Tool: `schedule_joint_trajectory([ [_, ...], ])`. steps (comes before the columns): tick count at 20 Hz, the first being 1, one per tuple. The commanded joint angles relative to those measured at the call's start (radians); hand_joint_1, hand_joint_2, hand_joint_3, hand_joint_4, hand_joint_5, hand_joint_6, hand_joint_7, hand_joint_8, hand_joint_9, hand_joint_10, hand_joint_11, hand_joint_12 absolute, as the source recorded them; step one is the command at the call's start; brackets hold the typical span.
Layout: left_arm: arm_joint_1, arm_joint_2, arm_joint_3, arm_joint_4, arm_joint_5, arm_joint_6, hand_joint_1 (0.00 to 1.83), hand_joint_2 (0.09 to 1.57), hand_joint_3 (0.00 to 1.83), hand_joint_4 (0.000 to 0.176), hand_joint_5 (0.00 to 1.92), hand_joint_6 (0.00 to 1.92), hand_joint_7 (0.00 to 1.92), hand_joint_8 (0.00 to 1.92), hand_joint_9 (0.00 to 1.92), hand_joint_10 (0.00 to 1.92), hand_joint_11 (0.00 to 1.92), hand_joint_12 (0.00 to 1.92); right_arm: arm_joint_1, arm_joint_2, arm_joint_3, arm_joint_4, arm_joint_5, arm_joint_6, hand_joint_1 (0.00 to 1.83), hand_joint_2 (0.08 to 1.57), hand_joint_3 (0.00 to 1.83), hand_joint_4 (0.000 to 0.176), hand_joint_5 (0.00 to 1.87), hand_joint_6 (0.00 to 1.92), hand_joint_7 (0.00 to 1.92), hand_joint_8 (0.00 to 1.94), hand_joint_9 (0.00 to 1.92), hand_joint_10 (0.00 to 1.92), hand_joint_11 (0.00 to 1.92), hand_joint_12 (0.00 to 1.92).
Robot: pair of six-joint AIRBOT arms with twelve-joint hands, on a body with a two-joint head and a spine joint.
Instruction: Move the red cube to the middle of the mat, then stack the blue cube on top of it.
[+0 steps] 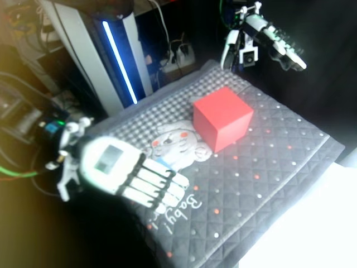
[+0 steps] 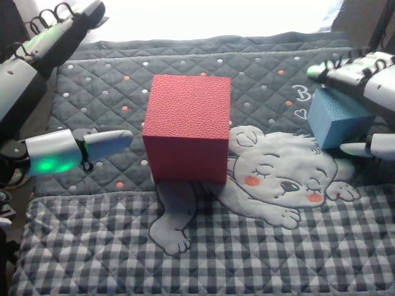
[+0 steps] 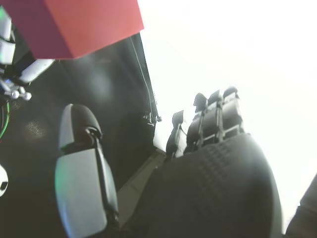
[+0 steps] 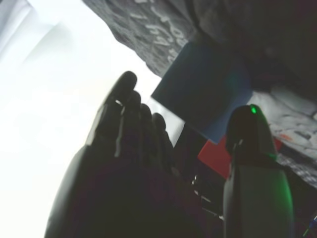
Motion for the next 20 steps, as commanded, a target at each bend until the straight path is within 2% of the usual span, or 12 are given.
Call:
schedule_joint_trajectory([
  [1,-0.005,0.006,0.0,0.002,-0.134,-0.005,0.78,0.93,0.01,0.117,0.0,0.0,0.0,0.0,0.0,0.0,0.0,0.0,0.015,0.006,0.007,-0.001,0.103,0.002,1.26,1.34,0.01,0.0,0.41,1.85,0.54,1.68,0.63,1.87,0.67,1.9],
  [3,0.002,0.006,0.0,-0.001,-0.138,-0.005,0.79,0.93,0.0,0.144,0.0,0.0,0.0,0.0,0.0,0.0,0.0,0.0,0.04,0.011,0.001,-0.034,0.103,0.002,1.52,1.24,0.0,0.0,0.97,1.92,1.07,1.93,1.21,1.92,1.36,1.92],
  [5,0.006,0.006,0.0,-0.003,-0.14,-0.005,0.8,0.93,0.0,0.126,0.0,0.0,0.0,0.0,0.0,0.0,0.0,0.0,0.078,0.032,-0.026,-0.091,0.104,0.002,1.48,1.24,0.0,0.0,0.94,1.92,1.13,1.94,1.31,1.92,1.45,1.92],
  [7,0.006,0.006,0.001,-0.003,-0.143,-0.005,0.78,0.92,0.0,0.159,0.0,0.0,0.0,0.0,0.0,0.0,0.0,0.0,0.125,0.073,-0.063,-0.153,0.124,0.002,1.45,1.23,0.0,0.0,0.94,1.92,1.05,1.94,1.15,1.92,1.23,1.92],
  [9,0.006,0.005,0.002,-0.007,-0.143,-0.005,0.78,0.92,0.0,0.175,0.0,0.0,0.0,0.0,0.0,0.0,0.0,0.0,0.139,0.098,-0.092,-0.18,0.182,0.003,1.28,1.35,0.01,0.0,0.82,1.92,0.57,1.8,1.05,1.92,1.16,1.92],
  [10,0.007,0.005,0.002,-0.008,-0.142,-0.005,0.78,0.92,0.0,0.175,0.0,0.0,0.0,0.0,0.0,0.0,0.0,0.0,0.144,0.107,-0.101,-0.189,0.207,0.003,1.28,1.35,0.01,0.0,0.82,1.92,0.57,1.8,1.05,1.92,1.16,1.92],
  [11,0.009,0.005,0.002,-0.01,-0.143,-0.005,0.76,0.91,0.0,0.149,0.0,0.0,0.0,0.0,0.0,0.0,0.0,0.0,0.166,0.113,-0.111,-0.21,0.234,0.003,1.43,1.25,0.0,0.0,1.03,1.92,1.05,1.94,1.15,1.92,1.25,1.92],
  [13,0.012,0.004,0.003,-0.014,-0.145,-0.005,0.77,0.92,0.0,0.145,0.0,0.0,0.0,0.0,0.0,0.0,0.0,0.0,0.225,0.106,-0.117,-0.266,0.242,0.013,1.12,1.37,0.0,0.0,0.7,1.69,0.55,1.81,0.88,1.92,1.05,1.92],
  [16,0.012,0.001,0.006,-0.015,-0.145,-0.005,0.77,0.9,0.0,0.135,0.0,0.0,0.0,0.0,0.0,0.0,0.0,0.0,0.319,0.082,-0.112,-0.369,0.244,0.059,1.26,1.36,0.03,0.0,0.61,1.81,0.48,1.62,0.47,1.83,0.73,1.92],
  [17,0.012,-0.001,0.007,-0.015,-0.145,-0.005,0.77,0.9,0.0,0.134,0.0,0.0,0.0,0.0,0.0,0.0,0.0,0.0,0.333,0.064,-0.107,-0.395,0.244,0.071,1.17,1.01,0.69,0.0,0.73,1.61,0.61,1.88,0.79,1.9,0.95,1.92],
  [19,0.011,-0.004,0.011,-0.016,-0.142,-0.007,0.76,0.91,0.0,0.13,0.0,0.0,0.0,0.0,0.0,0.0,0.0,0.0,0.364,0.027,-0.088,-0.449,0.244,0.121,1.22,1.28,0.16,0.0,0.35,1.2,0.56,1.75,0.51,1.92,0.64,1.92],
  [20,0.011,-0.007,0.013,-0.016,-0.142,-0.007,0.75,0.92,0.0,0.135,0.0,0.0,0.0,0.0,0.0,0.0,0.0,0.0,0.376,0.001,-0.071,-0.475,0.244,0.163,1.07,1.34,0.14,0.0,0.45,1.6,0.53,1.87,0.6,1.92,0.73,1.92],
])
